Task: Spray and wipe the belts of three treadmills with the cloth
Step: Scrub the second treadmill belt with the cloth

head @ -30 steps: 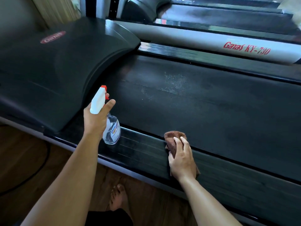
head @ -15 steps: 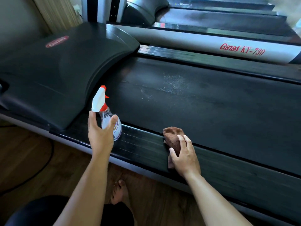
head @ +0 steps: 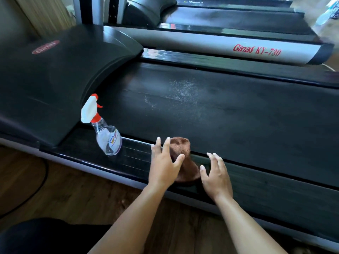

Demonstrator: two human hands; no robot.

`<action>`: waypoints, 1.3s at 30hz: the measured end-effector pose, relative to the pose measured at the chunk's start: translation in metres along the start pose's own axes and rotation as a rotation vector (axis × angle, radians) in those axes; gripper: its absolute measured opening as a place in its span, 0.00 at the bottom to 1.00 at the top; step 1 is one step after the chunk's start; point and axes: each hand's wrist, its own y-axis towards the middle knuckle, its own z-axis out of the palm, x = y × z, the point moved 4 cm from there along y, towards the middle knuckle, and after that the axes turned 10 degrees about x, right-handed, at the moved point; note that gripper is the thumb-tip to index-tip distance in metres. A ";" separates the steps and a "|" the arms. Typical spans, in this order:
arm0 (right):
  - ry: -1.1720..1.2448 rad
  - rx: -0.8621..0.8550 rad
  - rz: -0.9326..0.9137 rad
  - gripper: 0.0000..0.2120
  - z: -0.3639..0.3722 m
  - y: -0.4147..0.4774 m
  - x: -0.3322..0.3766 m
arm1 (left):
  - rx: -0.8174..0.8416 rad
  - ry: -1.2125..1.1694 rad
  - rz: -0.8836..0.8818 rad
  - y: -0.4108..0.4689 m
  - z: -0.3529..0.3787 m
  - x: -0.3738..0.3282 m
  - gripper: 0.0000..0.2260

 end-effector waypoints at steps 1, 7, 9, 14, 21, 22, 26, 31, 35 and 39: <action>-0.005 -0.005 0.004 0.25 -0.002 0.002 -0.004 | 0.044 0.019 -0.038 0.006 0.012 -0.004 0.35; -0.038 -0.031 0.032 0.24 -0.013 0.025 -0.026 | 0.127 0.217 -0.176 0.040 0.063 -0.022 0.36; -0.046 -0.040 0.035 0.23 -0.014 0.035 -0.031 | 0.100 0.318 -0.192 0.048 0.076 -0.019 0.36; -0.065 -0.086 0.003 0.21 -0.012 0.061 -0.031 | -0.068 0.299 -0.105 0.059 0.075 -0.008 0.23; -0.080 -0.085 -0.042 0.21 0.000 0.116 -0.010 | -0.192 0.211 -0.037 0.083 0.014 0.028 0.16; -0.098 -0.073 -0.043 0.21 0.002 0.125 -0.007 | -0.228 0.206 -0.023 0.090 0.001 0.034 0.17; -0.228 0.004 -0.007 0.24 0.012 0.160 0.000 | -0.331 0.237 0.006 0.133 -0.051 0.053 0.18; -0.345 0.007 0.030 0.26 0.022 0.182 -0.007 | -0.312 0.302 -0.122 0.202 -0.079 0.083 0.18; -0.389 -0.037 0.039 0.28 0.027 0.182 -0.010 | -0.226 0.341 -0.276 0.225 -0.060 0.105 0.22; -0.420 -0.041 0.058 0.29 0.030 0.185 -0.011 | -0.241 0.374 -0.311 0.240 -0.057 0.117 0.24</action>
